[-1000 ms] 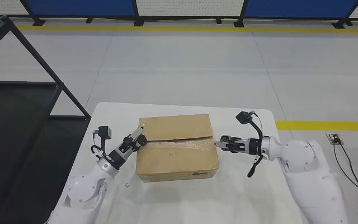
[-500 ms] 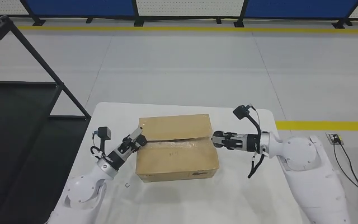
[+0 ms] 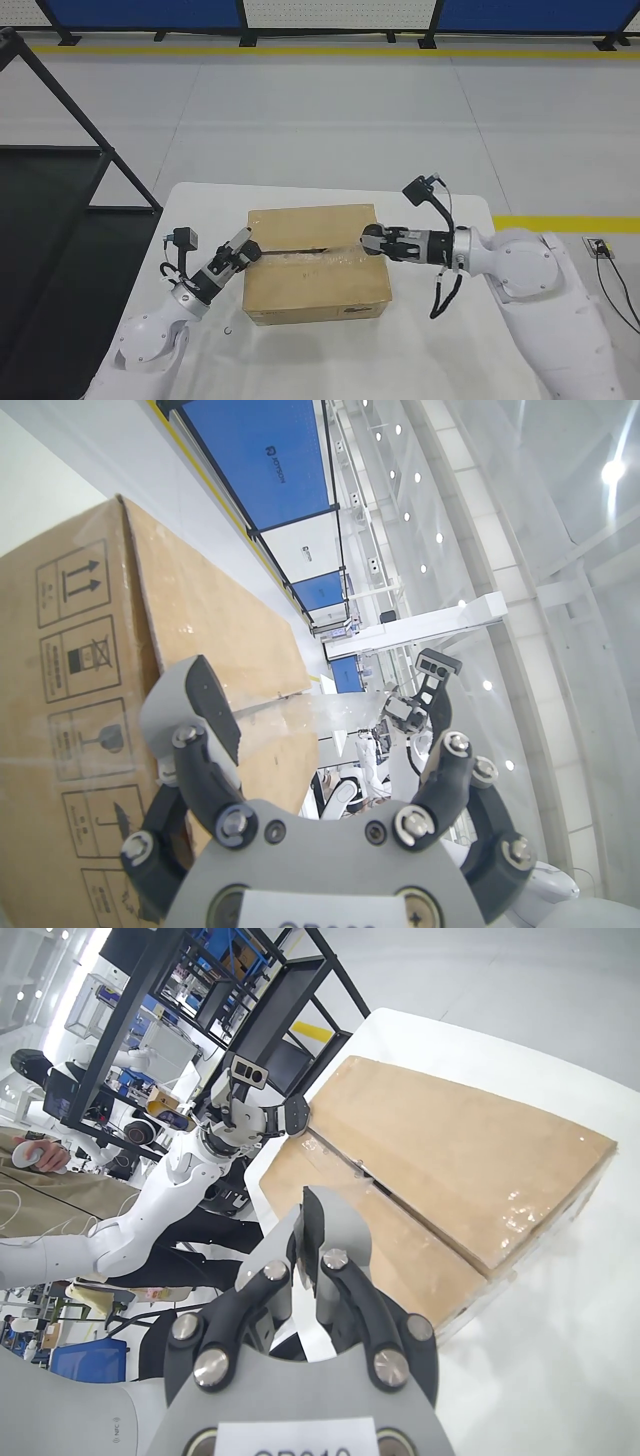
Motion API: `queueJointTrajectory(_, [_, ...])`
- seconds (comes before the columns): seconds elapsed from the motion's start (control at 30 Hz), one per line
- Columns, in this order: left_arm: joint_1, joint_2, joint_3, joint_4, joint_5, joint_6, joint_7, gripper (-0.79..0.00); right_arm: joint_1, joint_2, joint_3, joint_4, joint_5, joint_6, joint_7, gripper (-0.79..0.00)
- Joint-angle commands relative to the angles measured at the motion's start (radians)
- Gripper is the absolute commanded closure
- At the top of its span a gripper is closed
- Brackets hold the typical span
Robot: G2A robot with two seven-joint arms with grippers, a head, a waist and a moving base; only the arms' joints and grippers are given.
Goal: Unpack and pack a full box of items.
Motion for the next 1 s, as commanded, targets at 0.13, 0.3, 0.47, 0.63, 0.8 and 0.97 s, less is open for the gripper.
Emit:
queueJointTrajectory(0.13, [-0.005,0.0,0.003,0.009,-0.006,0.0,-0.009,-0.785,0.004,0.003,-0.015,-0.025,0.017,-0.021,-0.01,0.0])
queueJointTrajectory(0.3, [-0.014,0.0,0.01,0.017,-0.006,0.007,-0.014,-0.785,0.007,0.007,-0.02,-0.041,0.043,-0.05,0.0,0.0])
queueJointTrajectory(0.47, [-0.02,0.0,0.017,0.022,-0.003,0.02,-0.012,-0.785,0.013,0.01,-0.028,-0.043,0.045,-0.068,-0.004,0.0])
queueJointTrajectory(0.63, [-0.025,0.0,0.023,0.024,0.001,0.028,-0.011,-0.785,0.015,0.013,-0.036,-0.053,0.027,-0.103,-0.037,0.0])
queueJointTrajectory(0.8, [-0.028,0.0,0.026,0.027,0.0,0.034,-0.01,-0.785,0.016,0.016,-0.043,-0.065,0.004,-0.134,-0.058,0.0])
queueJointTrajectory(0.97, [-0.028,0.0,0.027,0.029,-0.001,0.034,-0.008,-0.785,0.014,0.02,-0.052,-0.079,-0.014,-0.189,-0.078,0.0])
